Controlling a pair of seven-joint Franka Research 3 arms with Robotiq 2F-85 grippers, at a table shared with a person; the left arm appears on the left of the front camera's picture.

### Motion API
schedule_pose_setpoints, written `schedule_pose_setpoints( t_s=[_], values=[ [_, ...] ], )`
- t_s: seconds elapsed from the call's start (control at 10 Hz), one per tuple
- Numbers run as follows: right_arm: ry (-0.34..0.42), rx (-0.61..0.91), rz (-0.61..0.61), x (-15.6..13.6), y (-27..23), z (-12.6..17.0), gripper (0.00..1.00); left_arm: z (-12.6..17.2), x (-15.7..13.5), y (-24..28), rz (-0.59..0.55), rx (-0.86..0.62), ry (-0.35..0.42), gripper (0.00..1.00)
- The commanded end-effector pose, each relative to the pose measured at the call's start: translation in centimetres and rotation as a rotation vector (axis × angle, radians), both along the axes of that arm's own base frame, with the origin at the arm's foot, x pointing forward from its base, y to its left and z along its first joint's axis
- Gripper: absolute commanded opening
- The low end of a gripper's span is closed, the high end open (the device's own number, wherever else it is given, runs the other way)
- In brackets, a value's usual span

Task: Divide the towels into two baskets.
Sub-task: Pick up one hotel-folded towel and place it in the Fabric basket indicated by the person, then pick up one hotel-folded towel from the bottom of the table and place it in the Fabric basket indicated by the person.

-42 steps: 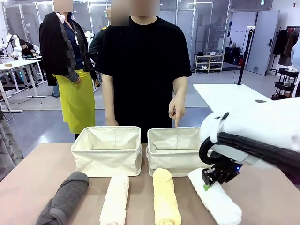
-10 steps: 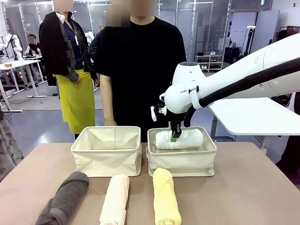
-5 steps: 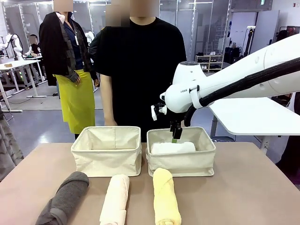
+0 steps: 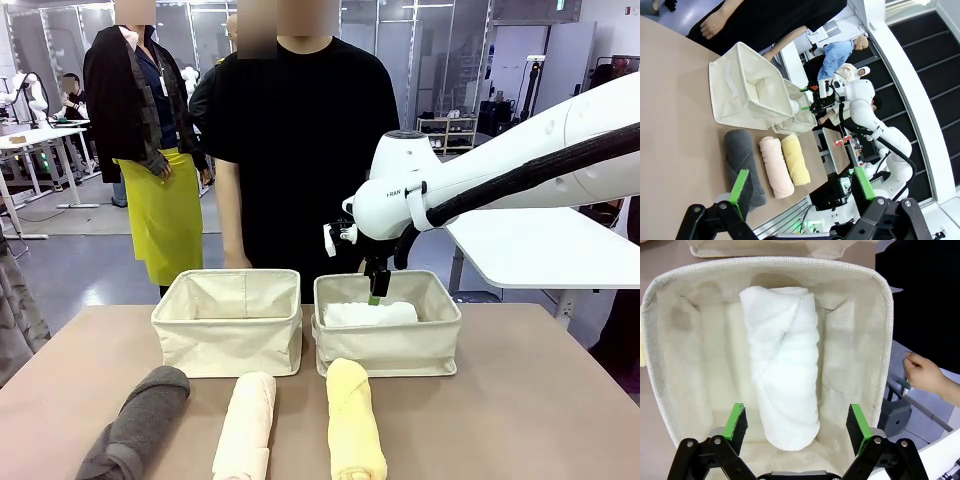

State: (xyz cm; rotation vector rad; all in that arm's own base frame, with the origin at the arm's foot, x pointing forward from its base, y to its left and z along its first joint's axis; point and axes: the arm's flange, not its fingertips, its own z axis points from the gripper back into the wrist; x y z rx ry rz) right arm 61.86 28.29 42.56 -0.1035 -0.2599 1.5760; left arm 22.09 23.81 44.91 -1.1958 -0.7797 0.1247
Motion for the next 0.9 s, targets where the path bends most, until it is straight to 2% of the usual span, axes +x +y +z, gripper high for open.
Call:
schedule_pose_setpoints(
  t_s=[0.0, 0.8],
  values=[
    [0.001, 0.0, 0.002, -0.05, 0.11, -0.02, 1.0, 0.1, -0.19, 0.25, -0.004, -0.005, -0.036, 1.0],
    [0.001, 0.0, 0.001, -0.01, 0.04, -0.05, 1.0, 0.1, -0.19, 0.25, -0.004, -0.005, -0.036, 1.0]
  ],
)
